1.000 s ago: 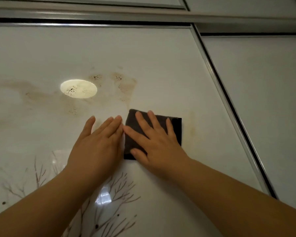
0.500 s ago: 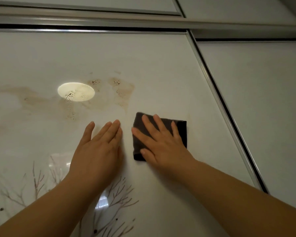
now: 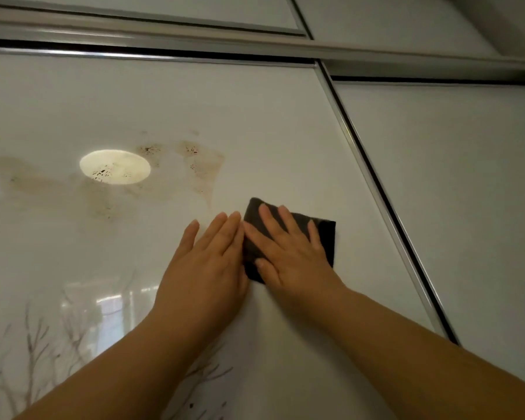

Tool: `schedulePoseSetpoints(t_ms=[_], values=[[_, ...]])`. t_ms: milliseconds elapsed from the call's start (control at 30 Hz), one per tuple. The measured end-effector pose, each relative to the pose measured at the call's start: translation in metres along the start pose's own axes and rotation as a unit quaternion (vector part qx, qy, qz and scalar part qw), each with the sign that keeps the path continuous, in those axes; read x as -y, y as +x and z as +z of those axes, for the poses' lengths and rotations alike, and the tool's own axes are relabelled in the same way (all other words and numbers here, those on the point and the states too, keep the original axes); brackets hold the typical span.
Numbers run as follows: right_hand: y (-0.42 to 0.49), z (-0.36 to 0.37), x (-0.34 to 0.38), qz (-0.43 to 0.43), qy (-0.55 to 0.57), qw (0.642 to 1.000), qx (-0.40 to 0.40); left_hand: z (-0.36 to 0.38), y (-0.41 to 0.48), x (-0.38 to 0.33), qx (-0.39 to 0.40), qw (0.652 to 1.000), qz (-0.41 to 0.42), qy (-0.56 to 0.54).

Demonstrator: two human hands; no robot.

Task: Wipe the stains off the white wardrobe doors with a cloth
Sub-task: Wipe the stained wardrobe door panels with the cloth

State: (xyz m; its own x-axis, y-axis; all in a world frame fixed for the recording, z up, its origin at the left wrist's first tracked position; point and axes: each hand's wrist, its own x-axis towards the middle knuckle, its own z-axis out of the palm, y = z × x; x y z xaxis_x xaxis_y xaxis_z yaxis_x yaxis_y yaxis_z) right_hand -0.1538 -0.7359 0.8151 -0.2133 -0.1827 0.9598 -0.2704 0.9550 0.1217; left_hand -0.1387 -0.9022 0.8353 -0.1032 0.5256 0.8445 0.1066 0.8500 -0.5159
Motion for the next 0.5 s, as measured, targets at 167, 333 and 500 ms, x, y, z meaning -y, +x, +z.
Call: schedulePoseSetpoints(t_ms=[167,333,500], values=[[-0.055,0.007,-0.037,-0.060,-0.016,0.998,-0.009,0.005,0.003,0.002,0.004,1.000,0.024,0.009],[-0.015,-0.017,-0.077,0.101,0.016,0.995,-0.007,0.000,0.003,0.004,0.002,1.000,0.026,-0.010],[0.040,-0.019,-0.043,0.124,0.010,0.992,-0.014,0.003,0.003,0.004,0.009,1.000,0.026,0.001]])
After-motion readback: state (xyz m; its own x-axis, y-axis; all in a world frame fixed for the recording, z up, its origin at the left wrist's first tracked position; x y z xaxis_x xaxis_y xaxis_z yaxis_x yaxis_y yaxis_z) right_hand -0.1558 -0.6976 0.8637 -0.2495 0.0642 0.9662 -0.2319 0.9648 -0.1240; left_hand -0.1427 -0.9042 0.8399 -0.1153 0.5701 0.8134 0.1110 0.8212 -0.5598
